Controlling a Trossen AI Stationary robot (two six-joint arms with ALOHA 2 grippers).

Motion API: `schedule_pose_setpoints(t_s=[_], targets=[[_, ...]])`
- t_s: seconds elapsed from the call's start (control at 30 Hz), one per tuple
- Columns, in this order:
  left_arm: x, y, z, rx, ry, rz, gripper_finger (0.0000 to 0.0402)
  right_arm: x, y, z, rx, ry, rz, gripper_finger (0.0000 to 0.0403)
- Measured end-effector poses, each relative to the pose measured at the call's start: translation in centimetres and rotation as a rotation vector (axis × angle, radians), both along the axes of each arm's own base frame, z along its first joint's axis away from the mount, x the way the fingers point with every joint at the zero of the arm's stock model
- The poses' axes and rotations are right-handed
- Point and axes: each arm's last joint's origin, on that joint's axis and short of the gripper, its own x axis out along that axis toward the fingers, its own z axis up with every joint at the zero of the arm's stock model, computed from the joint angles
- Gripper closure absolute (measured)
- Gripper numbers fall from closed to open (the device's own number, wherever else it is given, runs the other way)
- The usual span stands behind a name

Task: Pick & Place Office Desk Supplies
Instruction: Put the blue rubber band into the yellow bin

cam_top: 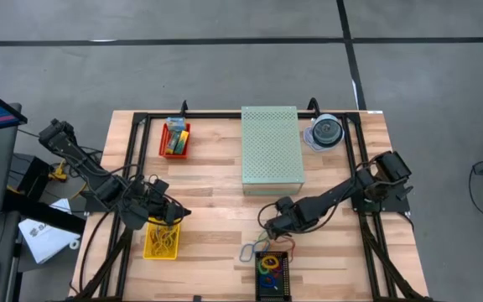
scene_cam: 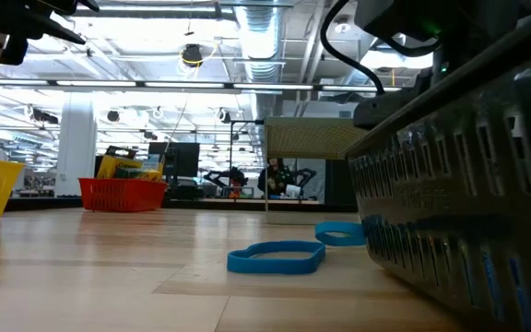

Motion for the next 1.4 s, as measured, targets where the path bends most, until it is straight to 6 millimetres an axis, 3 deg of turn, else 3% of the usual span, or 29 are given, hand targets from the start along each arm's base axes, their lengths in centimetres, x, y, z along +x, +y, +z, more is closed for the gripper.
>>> schedule_pose_setpoints(t_s=[0.3,0.53,0.77,0.87,1.03,1.2,1.4], targets=[[0.0,0.0,0.0,0.003,-0.007,0.013,0.0247,0.3,-1.0,-0.1,-0.036,0.003,0.026,0.0305],[0.0,0.0,0.0,0.003,-0.007,0.013,0.0247,0.3,-1.1,-0.2,-0.069,-0.005,0.044,0.0389],[0.0,0.0,0.0,0.003,-0.008,0.012,0.0247,0.4,-0.2,0.3,-0.081,-0.029,0.06,0.04],[0.1,0.0,0.1,0.001,-0.016,0.008,0.0247,0.5,0.9,2.2,-0.082,-0.077,0.054,0.0401],[0.1,-0.4,0.4,-0.004,-0.043,-0.019,0.0247,-0.6,3.0,7.3,-0.109,-0.203,0.031,0.0402],[0.9,-1.7,1.9,0.014,-0.175,-0.229,0.0247,-2.5,4.2,12.4,-0.151,-0.352,0.04,0.0402],[2.9,-2.9,3.0,0.073,-0.371,-0.285,0.0247,-4.5,4.7,15.8,-0.155,-0.473,0.082,0.0403]])
